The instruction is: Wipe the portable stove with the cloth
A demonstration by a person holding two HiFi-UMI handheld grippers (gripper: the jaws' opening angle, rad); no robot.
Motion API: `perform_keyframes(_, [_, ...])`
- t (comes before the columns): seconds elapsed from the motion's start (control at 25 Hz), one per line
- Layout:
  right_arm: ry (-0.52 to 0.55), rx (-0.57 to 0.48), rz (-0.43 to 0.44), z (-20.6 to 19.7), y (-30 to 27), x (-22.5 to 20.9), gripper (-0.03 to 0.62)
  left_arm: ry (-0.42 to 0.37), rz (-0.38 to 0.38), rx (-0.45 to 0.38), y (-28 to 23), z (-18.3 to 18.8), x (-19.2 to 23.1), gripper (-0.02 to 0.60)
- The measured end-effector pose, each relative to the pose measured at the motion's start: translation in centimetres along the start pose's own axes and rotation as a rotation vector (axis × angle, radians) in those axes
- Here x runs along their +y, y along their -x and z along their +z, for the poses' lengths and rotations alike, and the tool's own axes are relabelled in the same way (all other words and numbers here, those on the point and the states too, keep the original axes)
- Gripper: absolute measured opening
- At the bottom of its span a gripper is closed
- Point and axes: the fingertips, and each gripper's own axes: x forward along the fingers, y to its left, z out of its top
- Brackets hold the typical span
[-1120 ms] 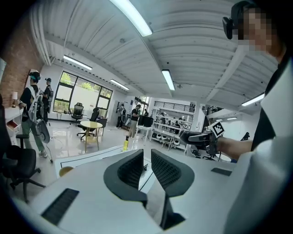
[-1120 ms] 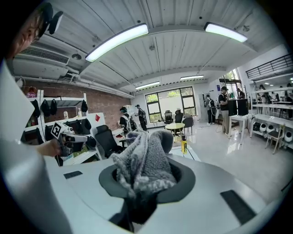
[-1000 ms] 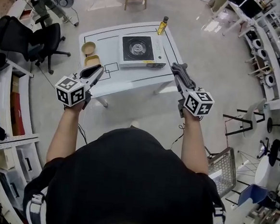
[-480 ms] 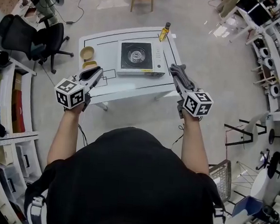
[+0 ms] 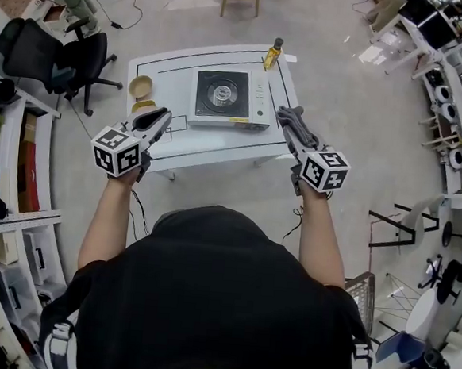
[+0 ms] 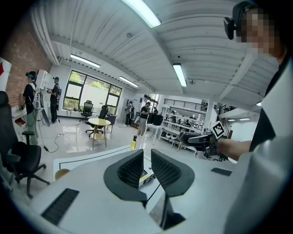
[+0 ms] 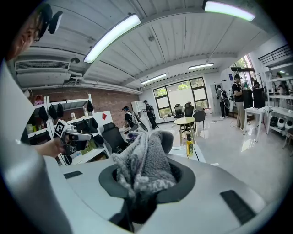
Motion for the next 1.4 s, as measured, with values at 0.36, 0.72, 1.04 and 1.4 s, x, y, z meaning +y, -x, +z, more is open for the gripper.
perform_keyframes(0.36, [-0.002,0.023,0.008,0.9,-2.7,-1.2,0.114,0.013,-0.004,0.012,-2.1,0.4,2.1,0.069])
perform_keyframes(0.72, [-0.038,0.018,-0.028,3.4,-7.1,-2.3,0.114,0.004,-0.053,0.046,-5.2,1.9,7.0,0.069])
perform_keyframes(1.04, [-0.036,0.023,-0.056,5.9,-11.6,-2.1,0.114,0.004,-0.105,0.083,-7.3,3.1,11.9,0.069])
perform_keyframes(1.4, [-0.036,0.044,-0.086,7.1,-15.5,0.0,0.114,-0.009,-0.149,0.084,-7.2,5.0,16.7,0.069])
